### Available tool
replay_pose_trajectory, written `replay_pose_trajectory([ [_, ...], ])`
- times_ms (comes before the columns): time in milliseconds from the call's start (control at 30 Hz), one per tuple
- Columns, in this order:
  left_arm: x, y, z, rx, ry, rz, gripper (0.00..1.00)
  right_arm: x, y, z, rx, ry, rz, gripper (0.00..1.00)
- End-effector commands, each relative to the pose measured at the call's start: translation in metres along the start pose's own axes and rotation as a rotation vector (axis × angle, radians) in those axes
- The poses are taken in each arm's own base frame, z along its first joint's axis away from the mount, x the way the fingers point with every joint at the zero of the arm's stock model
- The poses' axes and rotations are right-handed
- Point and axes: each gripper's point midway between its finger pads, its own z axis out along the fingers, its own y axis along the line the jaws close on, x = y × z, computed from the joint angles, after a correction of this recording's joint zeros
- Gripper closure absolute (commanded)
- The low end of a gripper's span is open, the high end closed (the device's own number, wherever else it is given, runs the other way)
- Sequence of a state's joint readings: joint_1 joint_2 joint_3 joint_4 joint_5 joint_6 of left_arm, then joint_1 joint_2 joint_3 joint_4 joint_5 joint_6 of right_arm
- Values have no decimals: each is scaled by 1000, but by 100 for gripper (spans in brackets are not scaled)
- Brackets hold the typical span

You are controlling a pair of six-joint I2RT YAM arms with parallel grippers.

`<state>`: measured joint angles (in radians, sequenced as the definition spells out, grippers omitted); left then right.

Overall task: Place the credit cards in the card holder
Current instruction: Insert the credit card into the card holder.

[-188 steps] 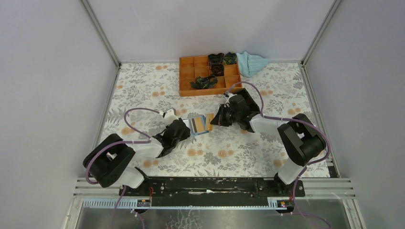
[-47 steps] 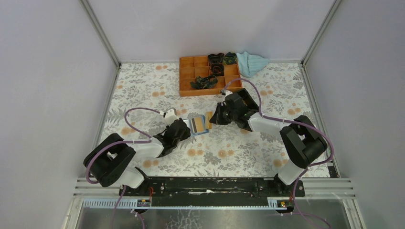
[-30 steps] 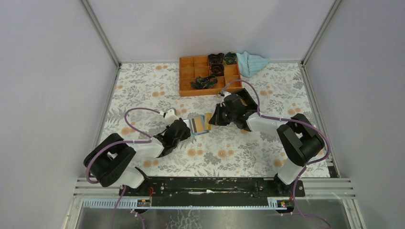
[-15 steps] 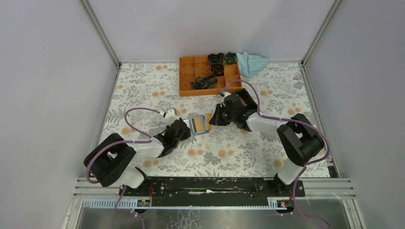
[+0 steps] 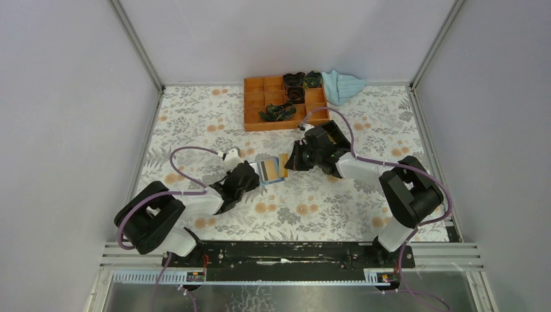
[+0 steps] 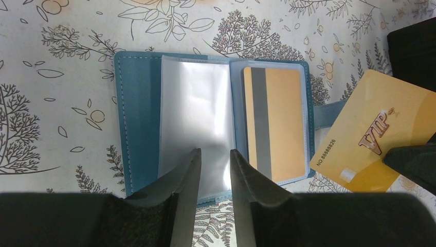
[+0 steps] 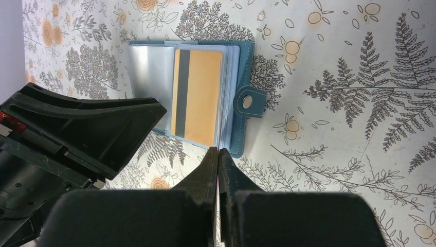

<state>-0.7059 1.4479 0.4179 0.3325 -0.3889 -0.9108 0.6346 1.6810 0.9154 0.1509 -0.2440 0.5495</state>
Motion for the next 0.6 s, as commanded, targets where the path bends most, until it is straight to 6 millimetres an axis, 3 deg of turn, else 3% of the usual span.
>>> replay_pose_trajectory([
  [0,38,27,-4,-78,137,59,65,-25,25,-9,-57,-74,-39,100],
  [567,39,28,-4,-81,137,58,65,-20,27,-5,-75,-62,-29,100],
])
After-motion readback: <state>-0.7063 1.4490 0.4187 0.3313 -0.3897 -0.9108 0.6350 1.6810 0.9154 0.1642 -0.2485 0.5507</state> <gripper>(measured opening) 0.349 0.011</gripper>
